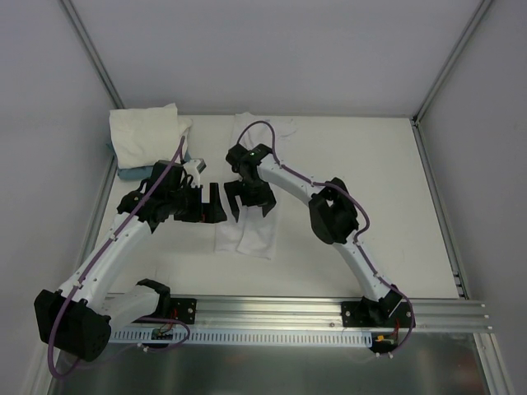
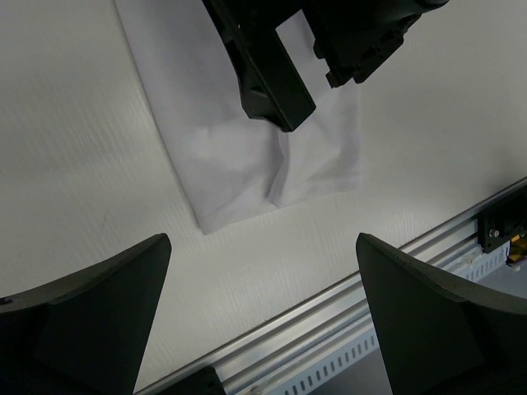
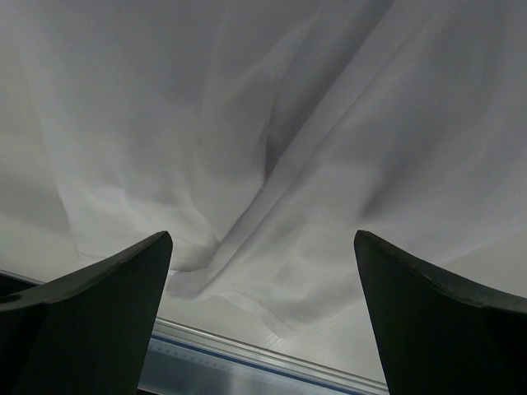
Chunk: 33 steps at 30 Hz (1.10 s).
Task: Fold and stack the t-shirts
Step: Rotate the tshirt 90 degrees
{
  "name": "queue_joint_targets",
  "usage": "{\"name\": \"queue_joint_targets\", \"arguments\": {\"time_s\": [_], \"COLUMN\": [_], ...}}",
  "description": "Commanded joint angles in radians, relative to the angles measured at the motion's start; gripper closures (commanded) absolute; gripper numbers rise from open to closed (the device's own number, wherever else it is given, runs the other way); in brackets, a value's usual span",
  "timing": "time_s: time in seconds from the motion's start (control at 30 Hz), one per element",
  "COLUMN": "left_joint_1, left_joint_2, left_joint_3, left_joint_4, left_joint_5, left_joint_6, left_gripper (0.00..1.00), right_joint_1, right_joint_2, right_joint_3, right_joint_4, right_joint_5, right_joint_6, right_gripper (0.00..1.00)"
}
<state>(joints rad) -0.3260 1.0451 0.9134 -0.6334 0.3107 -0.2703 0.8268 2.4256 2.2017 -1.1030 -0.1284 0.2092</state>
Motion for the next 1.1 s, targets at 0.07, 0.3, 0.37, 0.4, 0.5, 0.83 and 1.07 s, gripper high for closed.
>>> {"name": "queue_joint_targets", "arguments": {"time_s": [0.07, 0.3, 0.37, 0.4, 0.5, 0.83, 1.07], "left_joint_1": [0.002, 0.001, 0.001, 0.001, 0.002, 0.001, 0.002], "left_joint_2": [-0.008, -0.014, -0.016, -0.016, -0.016, -0.016, -0.005], "left_joint_3": [0.001, -0.008, -0.010, -0.013, -0.016, -0.024, -0.044], "left_joint_4": [0.017, 0.020, 0.026, 0.029, 0.038, 0.054, 0.069], "left_joint_5": [0.022, 0.031, 0.034, 0.037, 0.044, 0.054, 0.088], "left_joint_6": [0.017, 0.023, 0.023, 0.023, 0.023, 0.022, 0.019], "left_gripper": [0.01, 0.01, 0.01, 0.01, 0.01, 0.01, 0.01], "right_joint_1": [0.035, 0.058, 0.070, 0.075, 0.092, 0.101, 0.104], "right_joint_2": [0.027, 0.062, 0.066, 0.066, 0.059, -0.140, -0.258], "right_joint_3": [-0.031, -0.019, -0.028, -0.033, -0.071, -0.494, -0.542], "right_joint_4": [-0.001, -0.047, -0.070, -0.075, -0.098, 0.046, 0.109], "right_joint_5": [0.007, 0.073, 0.104, 0.113, 0.160, 0.184, 0.193], "right_joint_6": [0.019, 0.025, 0.019, 0.015, 0.003, 0.025, 0.042], "right_gripper": [0.01, 0.01, 0.00, 0.00, 0.00, 0.01, 0.01]}}
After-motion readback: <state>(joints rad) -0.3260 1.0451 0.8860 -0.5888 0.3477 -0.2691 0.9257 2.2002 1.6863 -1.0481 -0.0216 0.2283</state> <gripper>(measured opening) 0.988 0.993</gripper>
